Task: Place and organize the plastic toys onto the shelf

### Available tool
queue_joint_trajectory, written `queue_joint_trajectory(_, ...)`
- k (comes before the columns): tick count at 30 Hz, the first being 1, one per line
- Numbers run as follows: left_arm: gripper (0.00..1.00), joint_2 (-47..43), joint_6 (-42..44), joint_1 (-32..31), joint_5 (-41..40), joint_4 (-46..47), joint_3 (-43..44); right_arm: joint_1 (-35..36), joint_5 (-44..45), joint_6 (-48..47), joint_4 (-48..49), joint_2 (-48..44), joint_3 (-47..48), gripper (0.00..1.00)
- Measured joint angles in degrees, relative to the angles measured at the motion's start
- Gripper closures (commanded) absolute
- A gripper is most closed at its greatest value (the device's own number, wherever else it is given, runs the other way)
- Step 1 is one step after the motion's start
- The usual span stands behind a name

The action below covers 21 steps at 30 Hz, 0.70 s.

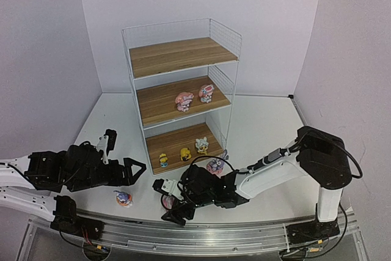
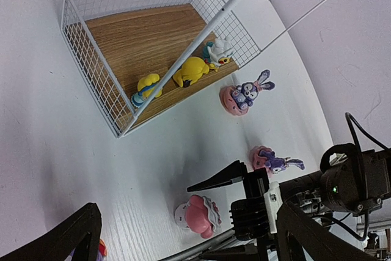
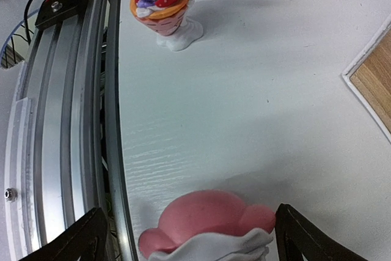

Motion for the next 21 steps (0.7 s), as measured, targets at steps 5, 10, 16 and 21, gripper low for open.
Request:
queue_joint_trajectory(5, 0.00, 0.00, 0.02, 0.00, 0.00, 0.00, 0.00, 0.01, 2.23, -0.89, 1.49, 1.56, 0.61, 0.20)
queue_joint_trajectory(10, 0.00, 0.00, 0.05, 0.00, 0.03, 0.00, 0.00, 0.02, 2.38, -1.50, 2.40, 1.58, 0.61, 0.54)
queue_joint_trajectory(16, 0.00, -0.09, 0.21, 0.00, 0.13, 0.00, -0.02, 0.02, 1.65, -1.07, 2.60, 1.58, 0.63, 0.76)
queue_joint_trajectory(21, 0.00, -1.01, 1.20, 0.00, 0.86, 0.10, -0.07, 0.02, 1.84, 2.42, 2.56, 1.29, 0.59, 0.83)
